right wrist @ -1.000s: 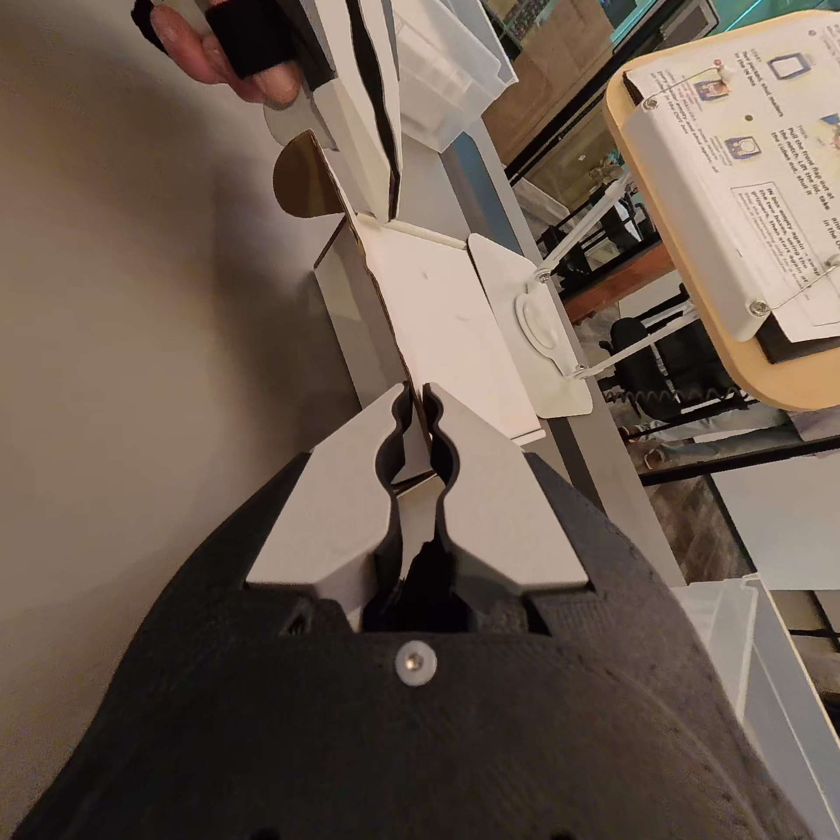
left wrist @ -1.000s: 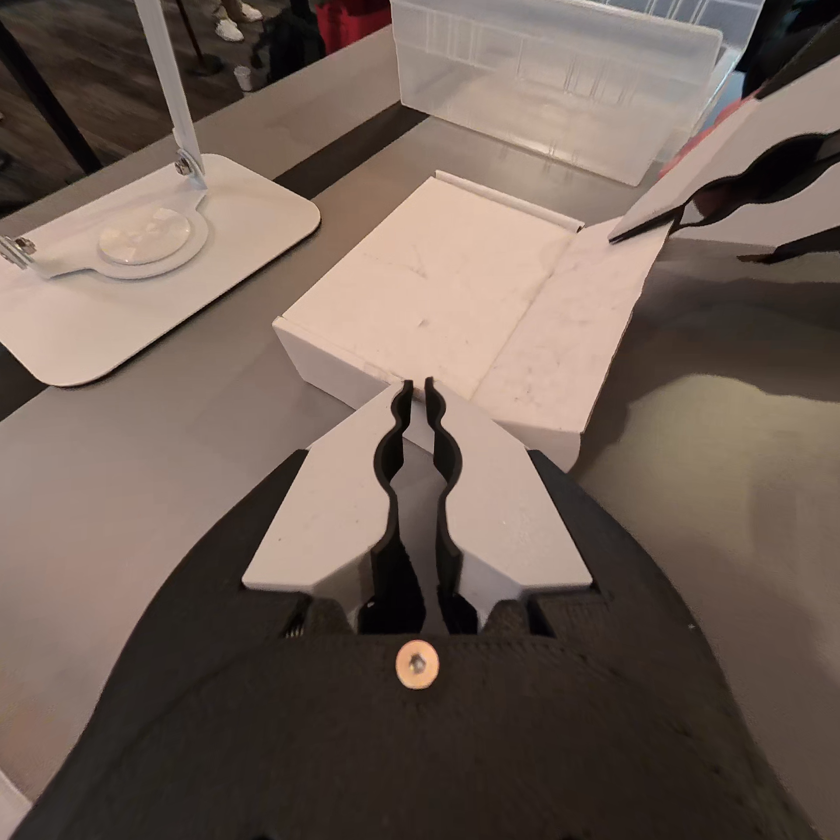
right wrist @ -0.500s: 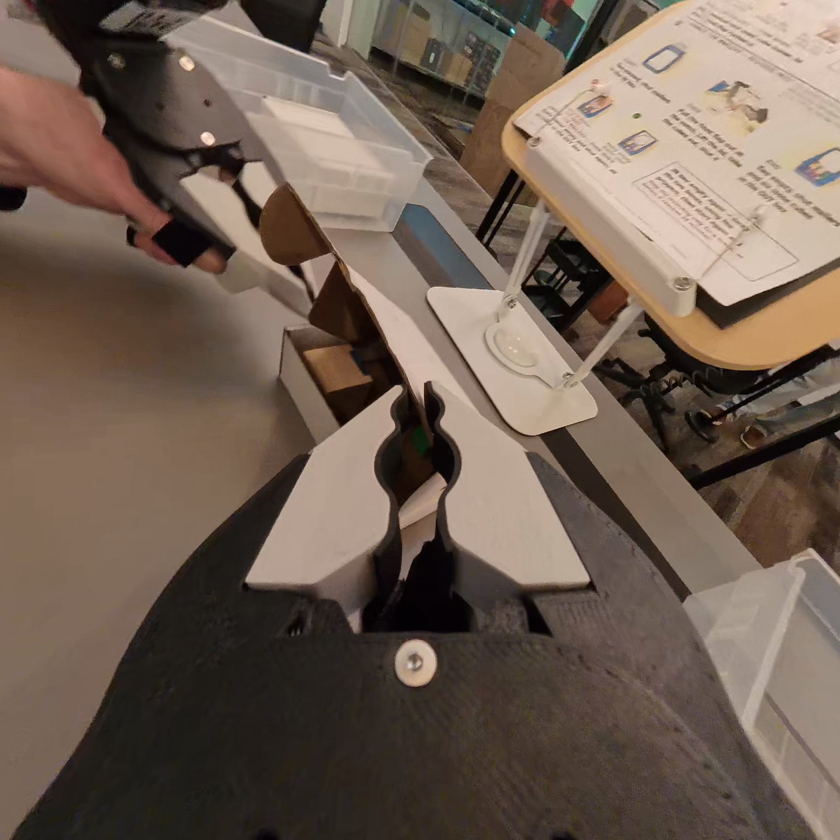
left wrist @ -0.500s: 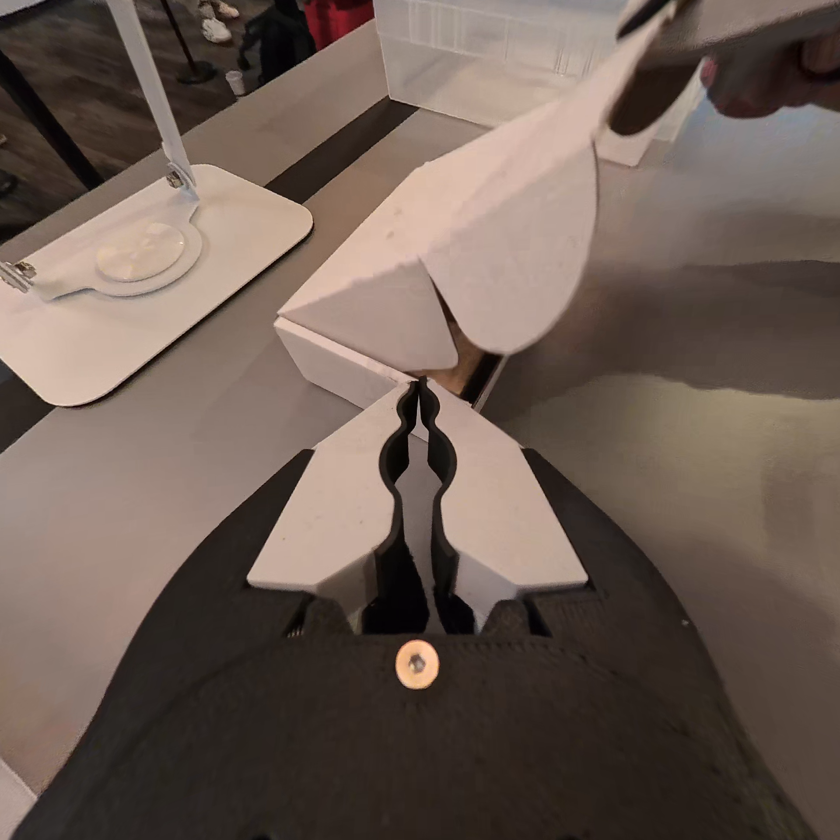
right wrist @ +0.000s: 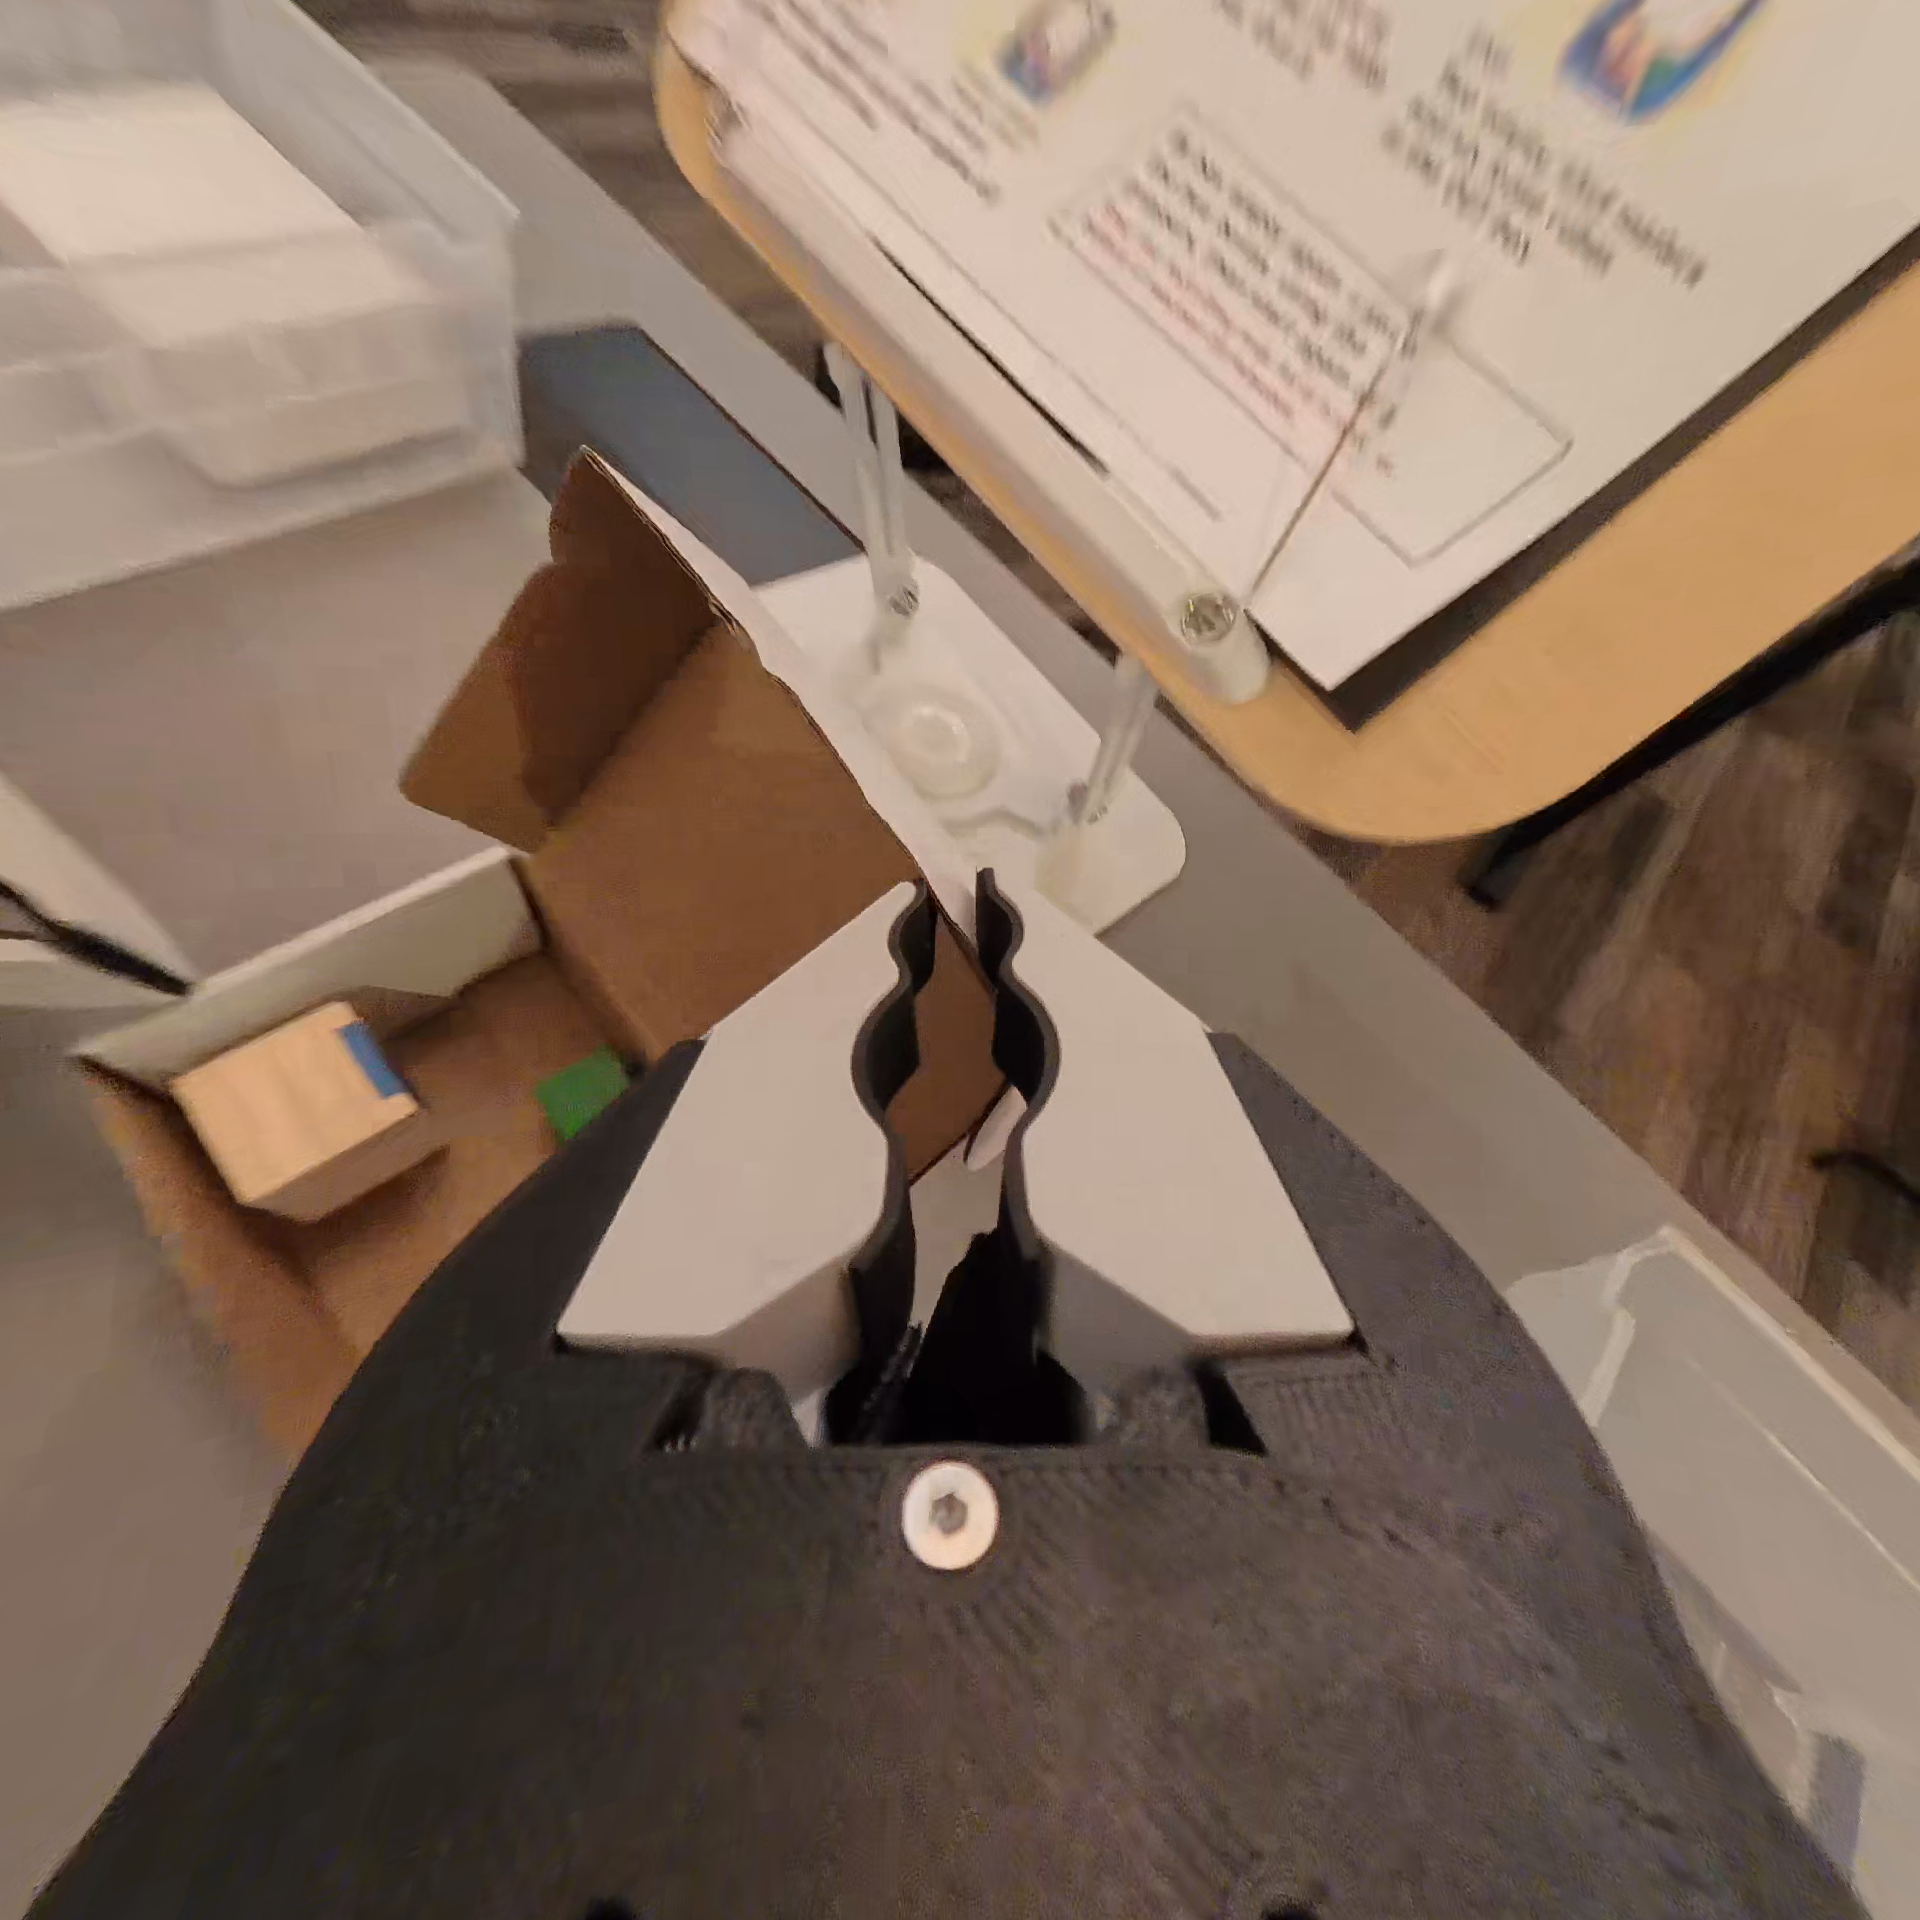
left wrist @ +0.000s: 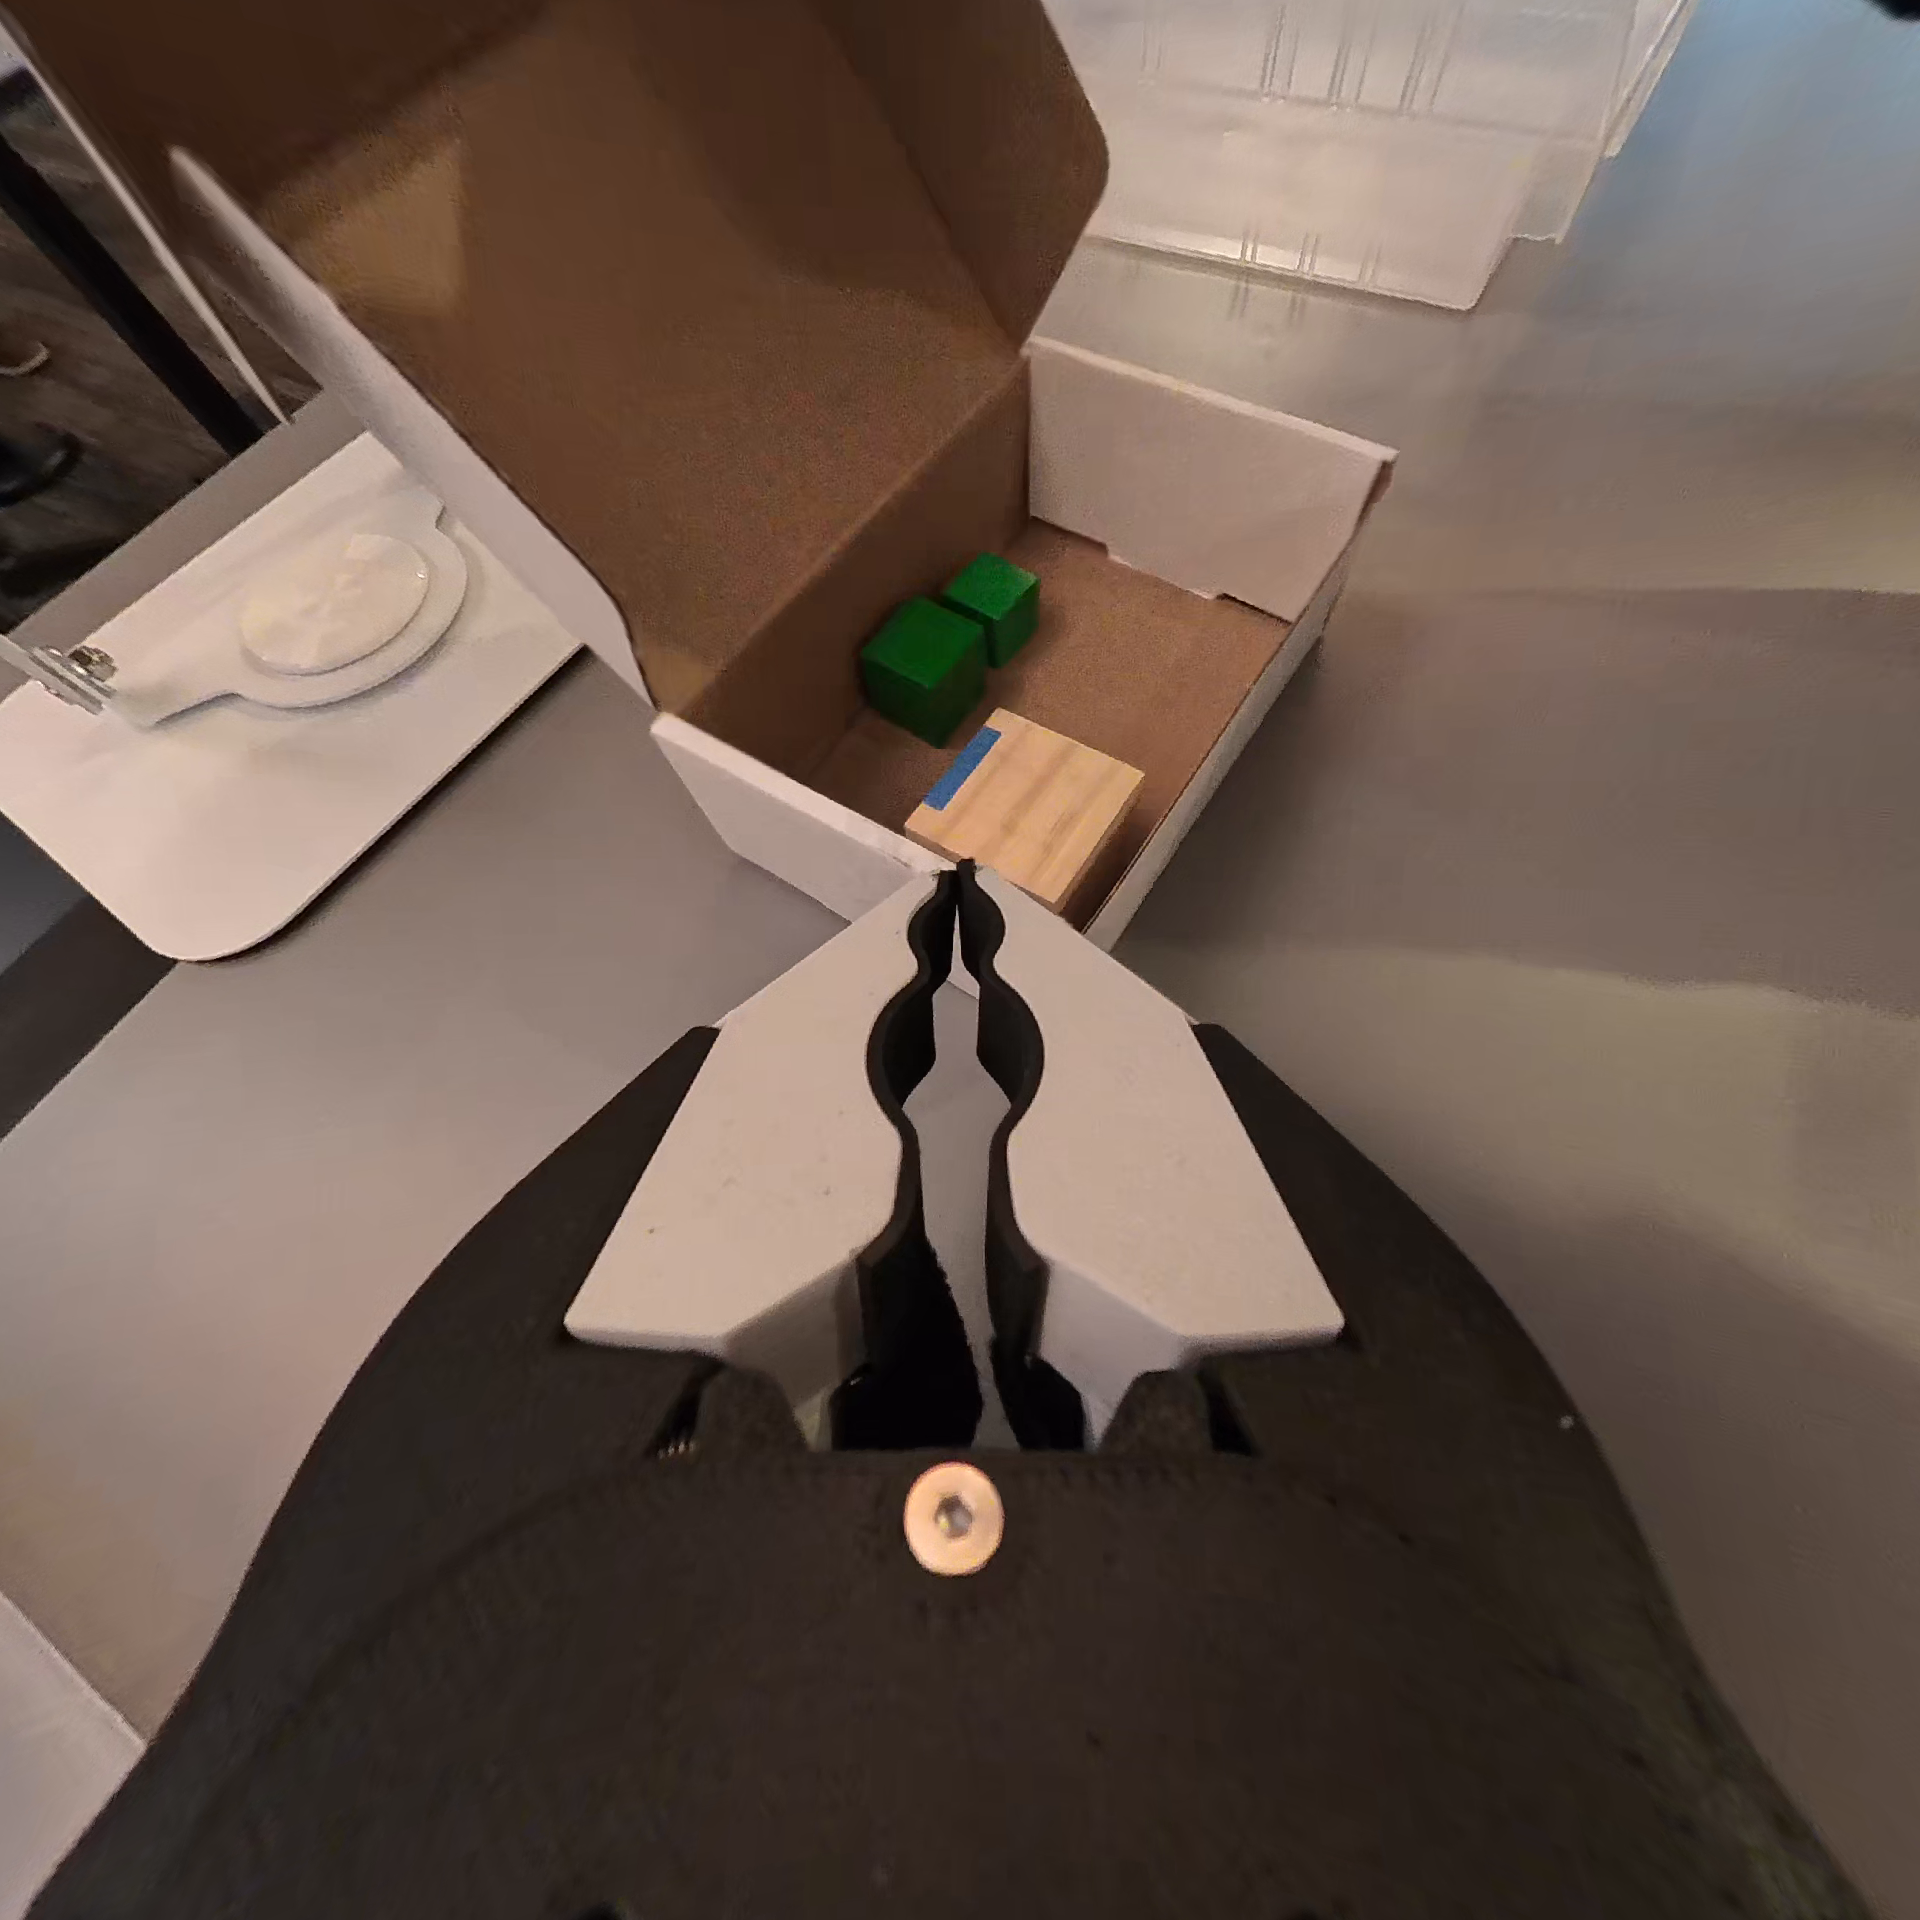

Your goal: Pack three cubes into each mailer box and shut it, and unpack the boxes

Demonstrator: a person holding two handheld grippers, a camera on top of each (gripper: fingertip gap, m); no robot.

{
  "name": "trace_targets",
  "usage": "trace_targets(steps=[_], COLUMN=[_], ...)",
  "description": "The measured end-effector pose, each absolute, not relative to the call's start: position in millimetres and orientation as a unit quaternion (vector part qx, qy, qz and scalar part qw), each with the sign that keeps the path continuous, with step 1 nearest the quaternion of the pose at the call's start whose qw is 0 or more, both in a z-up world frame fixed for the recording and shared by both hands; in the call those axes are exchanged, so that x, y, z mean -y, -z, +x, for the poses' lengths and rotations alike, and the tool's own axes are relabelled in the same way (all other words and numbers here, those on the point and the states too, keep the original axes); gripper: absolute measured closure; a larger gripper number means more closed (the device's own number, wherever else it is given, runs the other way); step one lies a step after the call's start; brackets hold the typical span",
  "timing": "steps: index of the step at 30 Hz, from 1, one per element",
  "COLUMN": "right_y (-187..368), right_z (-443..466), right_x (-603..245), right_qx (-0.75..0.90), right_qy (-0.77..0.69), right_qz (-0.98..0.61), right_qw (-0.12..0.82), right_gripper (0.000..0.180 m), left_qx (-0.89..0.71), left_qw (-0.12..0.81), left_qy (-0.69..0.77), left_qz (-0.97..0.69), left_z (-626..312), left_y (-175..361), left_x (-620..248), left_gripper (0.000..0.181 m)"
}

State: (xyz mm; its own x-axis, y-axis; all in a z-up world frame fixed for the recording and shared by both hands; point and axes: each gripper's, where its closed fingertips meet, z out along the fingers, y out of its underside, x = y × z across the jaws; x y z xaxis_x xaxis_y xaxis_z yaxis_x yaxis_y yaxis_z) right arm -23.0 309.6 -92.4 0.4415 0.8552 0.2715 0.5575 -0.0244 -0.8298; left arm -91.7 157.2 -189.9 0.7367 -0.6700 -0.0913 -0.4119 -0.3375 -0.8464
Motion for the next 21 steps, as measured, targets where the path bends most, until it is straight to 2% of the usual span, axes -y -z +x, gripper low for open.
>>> trace_targets(steps=[4, 8, 16, 21], right_y=[131.2, 139.6, 171.4, 177.6], right_z=[-23.6, -24.1, -25.6, -27.5], right_x=[-334.9, -339.3, -338.8, -323.2], right_qx=[0.496, 0.485, 0.474, 0.498], right_qy=[-0.134, -0.134, -0.178, -0.194], right_qz=[-0.729, -0.737, -0.785, -0.769], right_qw=[0.452, 0.451, 0.356, 0.352], right_gripper=[0.173, 0.172, 0.172, 0.174], left_qx=[-0.341, -0.348, -0.359, -0.355], left_qw=[0.467, 0.464, 0.450, 0.444], left_qy=[0.137, 0.135, 0.150, 0.196], left_qz=[-0.805, -0.803, -0.803, -0.799], left_z=[-90.2, -86.1, -79.0, -67.9], left_y=[189.6, 189.5, 189.2, 187.1], left_x=[-154.1, -148.7, -136.2, -121.6], left_gripper=[0.181, 0.181, 0.181, 0.178])
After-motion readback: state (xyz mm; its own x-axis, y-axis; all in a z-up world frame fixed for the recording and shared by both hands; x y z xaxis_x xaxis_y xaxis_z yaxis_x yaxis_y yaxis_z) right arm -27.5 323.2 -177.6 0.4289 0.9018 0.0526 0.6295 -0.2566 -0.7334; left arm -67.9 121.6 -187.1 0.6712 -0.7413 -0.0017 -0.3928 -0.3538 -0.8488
